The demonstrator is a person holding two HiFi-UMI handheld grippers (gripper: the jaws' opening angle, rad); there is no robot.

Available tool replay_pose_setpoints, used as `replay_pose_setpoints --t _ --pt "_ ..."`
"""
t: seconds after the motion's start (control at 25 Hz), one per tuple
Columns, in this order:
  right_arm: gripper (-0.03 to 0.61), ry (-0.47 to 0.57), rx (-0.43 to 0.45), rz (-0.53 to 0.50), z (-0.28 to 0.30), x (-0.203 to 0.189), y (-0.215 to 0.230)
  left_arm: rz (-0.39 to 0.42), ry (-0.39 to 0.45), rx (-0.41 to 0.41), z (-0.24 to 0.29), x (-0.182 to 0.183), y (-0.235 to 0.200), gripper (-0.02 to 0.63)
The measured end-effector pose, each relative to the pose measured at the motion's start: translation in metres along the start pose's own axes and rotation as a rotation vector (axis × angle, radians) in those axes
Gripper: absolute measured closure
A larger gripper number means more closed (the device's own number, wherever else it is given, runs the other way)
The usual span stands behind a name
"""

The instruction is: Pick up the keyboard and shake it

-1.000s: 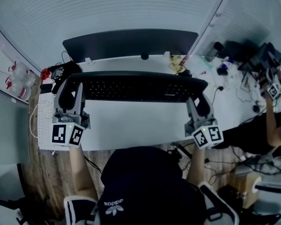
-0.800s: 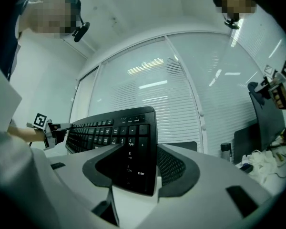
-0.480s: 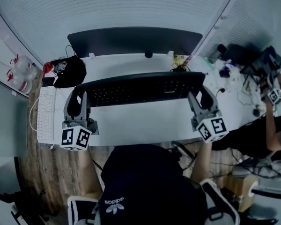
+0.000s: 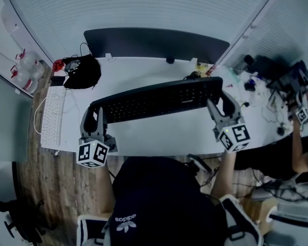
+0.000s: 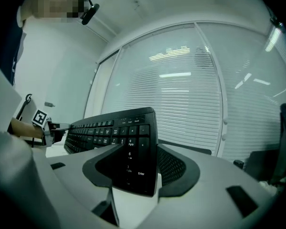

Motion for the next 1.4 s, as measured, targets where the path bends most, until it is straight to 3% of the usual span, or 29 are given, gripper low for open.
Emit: replay_pose_setpoints --t 0.32,0.96,1.4 --pt "0.368 -0.027 0.006 0.008 0.008 -0.005 -0.001 -0.009 -0.012 0.015 0.001 -0.005 -0.005 0.419" --pt "0.368 0.011 -0.094 0.06 0.005 0.005 0.013 0.046 -0.012 -0.101 0.059 0.026 -0.002 0.419" --pt "0.368 -0.021 -0.102 0.113 -0.016 -0.009 0.011 0.051 -0.013 -0.103 0.052 0.025 0.009 0.419"
Point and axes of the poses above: the fingertips, and each gripper's own axes: z forward along the fingers, y to its right, x out of its top, the point moved 5 cm from there along -z, backward along the fingers, and after that the axes turned 5 degrees about -x, right-handed, at the moved point
